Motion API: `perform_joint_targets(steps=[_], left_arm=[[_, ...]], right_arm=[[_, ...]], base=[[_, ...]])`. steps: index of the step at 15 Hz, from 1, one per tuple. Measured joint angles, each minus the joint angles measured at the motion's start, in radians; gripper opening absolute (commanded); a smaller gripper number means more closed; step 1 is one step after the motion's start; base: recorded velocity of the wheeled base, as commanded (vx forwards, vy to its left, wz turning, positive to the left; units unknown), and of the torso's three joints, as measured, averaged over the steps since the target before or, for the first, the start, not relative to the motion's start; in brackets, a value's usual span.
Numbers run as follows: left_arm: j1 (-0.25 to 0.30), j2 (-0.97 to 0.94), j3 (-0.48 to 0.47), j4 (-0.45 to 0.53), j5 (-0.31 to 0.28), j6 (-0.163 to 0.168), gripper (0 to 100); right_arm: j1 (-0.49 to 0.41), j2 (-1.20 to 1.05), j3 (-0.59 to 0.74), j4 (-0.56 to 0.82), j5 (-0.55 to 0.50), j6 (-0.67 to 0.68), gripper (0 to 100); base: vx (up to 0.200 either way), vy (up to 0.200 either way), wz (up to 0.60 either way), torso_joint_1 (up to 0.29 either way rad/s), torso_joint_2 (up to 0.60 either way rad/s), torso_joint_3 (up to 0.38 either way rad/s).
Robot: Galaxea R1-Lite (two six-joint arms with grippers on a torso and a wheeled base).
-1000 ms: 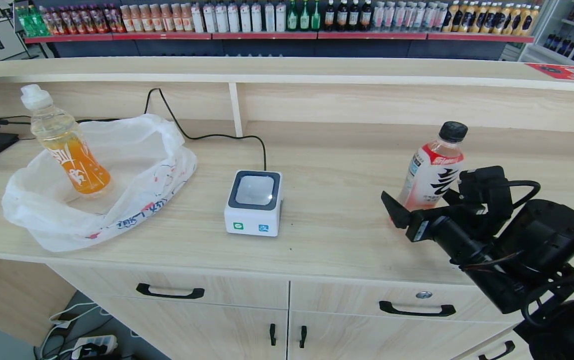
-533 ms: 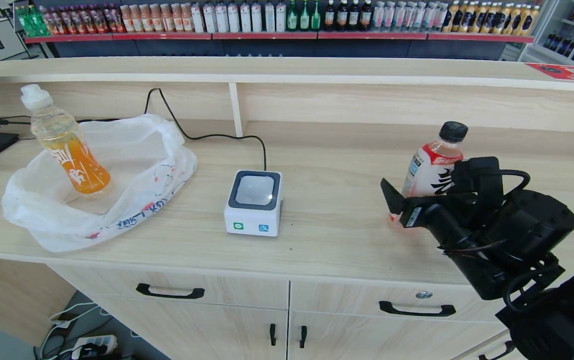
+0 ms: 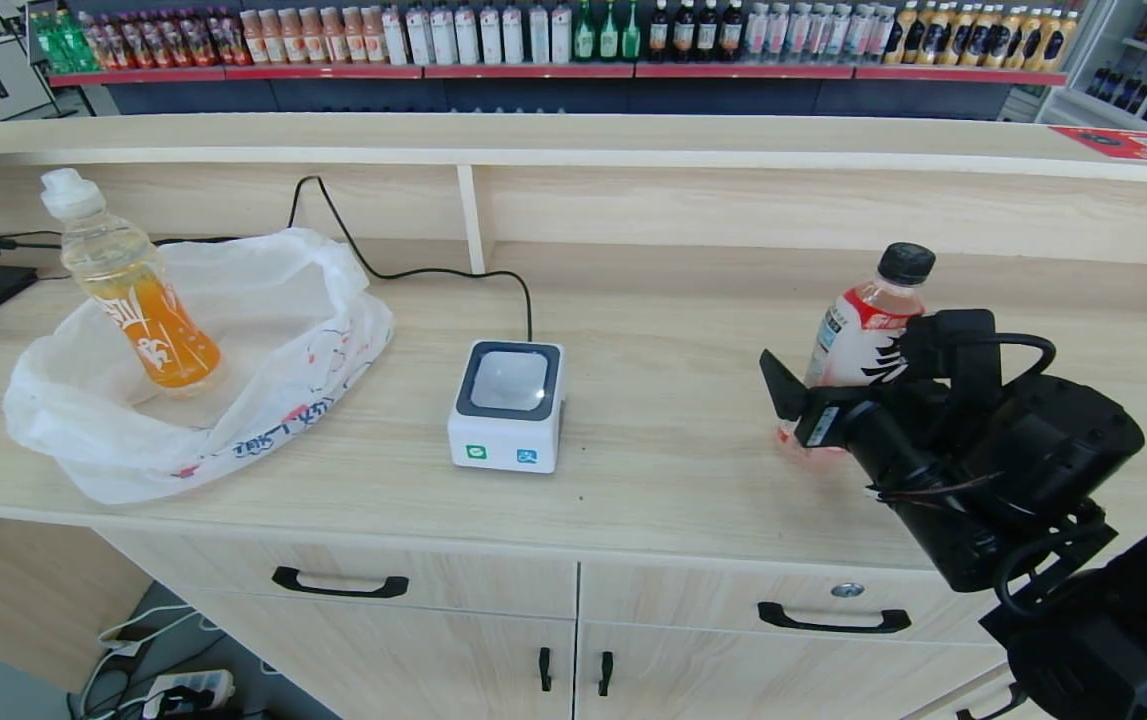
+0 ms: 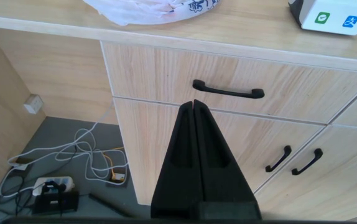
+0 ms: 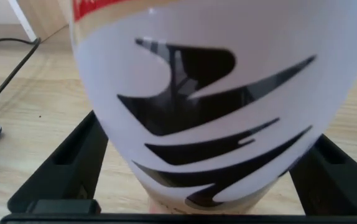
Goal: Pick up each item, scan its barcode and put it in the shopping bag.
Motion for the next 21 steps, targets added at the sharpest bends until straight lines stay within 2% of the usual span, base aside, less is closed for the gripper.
perform_joint_targets(steps=[16, 18, 21], left_arm=[[0.0, 0.0, 0.0, 0.0, 0.0, 0.0, 0], [0.0, 0.0, 0.0, 0.0, 0.0, 0.0, 0], [0.0, 0.0, 0.0, 0.0, 0.0, 0.0, 0]], right_arm=[[0.005, -0.093, 0.04, 0.0, 0.017, 0.044, 0], [0.03, -0.133, 0.07, 0.0, 0.044, 0.044, 0], [0.114, -0.202, 0.129, -0.002, 0.074, 0.043, 0]], base=[[0.0, 0.0, 0.0, 0.0, 0.0, 0.0], [0.0, 0.0, 0.0, 0.0, 0.0, 0.0], [0.0, 0.0, 0.0, 0.0, 0.0, 0.0]])
